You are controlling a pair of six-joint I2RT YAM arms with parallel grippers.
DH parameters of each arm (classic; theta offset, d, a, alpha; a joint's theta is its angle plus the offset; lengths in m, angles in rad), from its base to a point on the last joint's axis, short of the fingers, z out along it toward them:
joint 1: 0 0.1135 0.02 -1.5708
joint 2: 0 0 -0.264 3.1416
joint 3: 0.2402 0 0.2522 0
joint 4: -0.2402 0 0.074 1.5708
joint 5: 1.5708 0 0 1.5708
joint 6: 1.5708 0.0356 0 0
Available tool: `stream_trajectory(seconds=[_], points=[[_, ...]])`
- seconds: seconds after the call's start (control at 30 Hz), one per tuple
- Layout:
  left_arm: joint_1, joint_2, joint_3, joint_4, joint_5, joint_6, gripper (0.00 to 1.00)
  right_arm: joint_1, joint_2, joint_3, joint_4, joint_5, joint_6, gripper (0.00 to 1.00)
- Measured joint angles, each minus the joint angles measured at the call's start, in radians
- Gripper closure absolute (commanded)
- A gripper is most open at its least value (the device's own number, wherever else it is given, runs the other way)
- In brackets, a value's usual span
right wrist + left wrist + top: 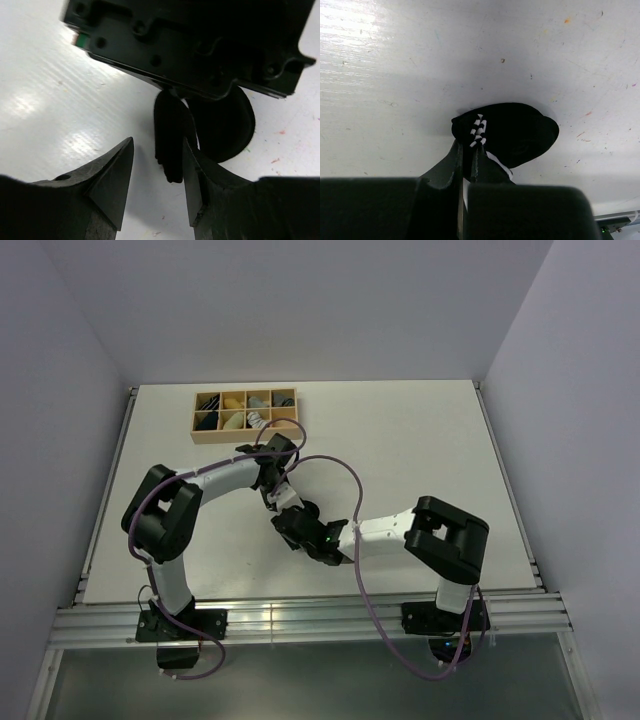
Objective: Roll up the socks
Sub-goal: Roll the sock at the center of the board.
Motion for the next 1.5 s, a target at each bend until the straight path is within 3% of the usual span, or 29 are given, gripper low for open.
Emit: stream_trajectory(seconds=[0.23, 0.33, 0.37, 0.47, 0.57, 0.67, 0.7, 0.73, 0.8, 0.93, 1.17, 1.5], points=[[-0.001, 0.000, 0.000, 0.001, 0.000, 0.005, 1.00, 0.000, 0.025, 0.000, -0.008, 0.064, 0.001, 0.49], [-0.002, 0.000, 0.000, 0.002, 0.002, 0.009, 1.00, 0.000, 0.045, 0.000, -0.008, 0.075, 0.001, 0.54], [-0.002, 0.000, 0.000, 0.003, 0.003, 0.011, 1.00, 0.001, 0.052, 0.002, -0.004, 0.084, 0.002, 0.57], [-0.002, 0.000, 0.000, 0.004, 0.004, 0.014, 0.99, 0.000, 0.061, 0.007, -0.003, 0.100, 0.002, 0.82], [-0.002, -0.004, -0.006, 0.012, 0.003, 0.014, 0.87, 0.002, 0.061, 0.007, 0.002, 0.102, 0.006, 1.00], [-0.002, -0.019, -0.024, 0.027, -0.004, 0.007, 0.68, -0.007, 0.049, -0.006, 0.016, 0.074, 0.012, 1.00], [-0.002, -0.028, -0.034, 0.031, -0.006, 0.003, 0.61, -0.017, 0.040, -0.016, 0.024, 0.047, 0.016, 1.00], [-0.002, -0.037, -0.043, 0.036, -0.009, -0.002, 0.49, -0.028, 0.030, -0.026, 0.033, 0.018, 0.022, 1.00], [-0.001, -0.064, -0.072, 0.043, -0.017, -0.014, 0.38, -0.065, 0.005, -0.048, 0.047, -0.066, 0.042, 1.00], [-0.001, -0.154, -0.141, 0.063, -0.050, -0.058, 0.27, -0.173, -0.031, -0.089, 0.091, -0.299, 0.107, 1.00], [0.001, -0.339, -0.232, 0.129, -0.083, -0.129, 0.27, -0.371, -0.001, -0.134, 0.216, -0.752, 0.277, 1.00], [0.000, -0.334, -0.322, 0.218, -0.050, -0.169, 0.32, -0.512, 0.156, -0.169, 0.459, -1.157, 0.566, 1.00]])
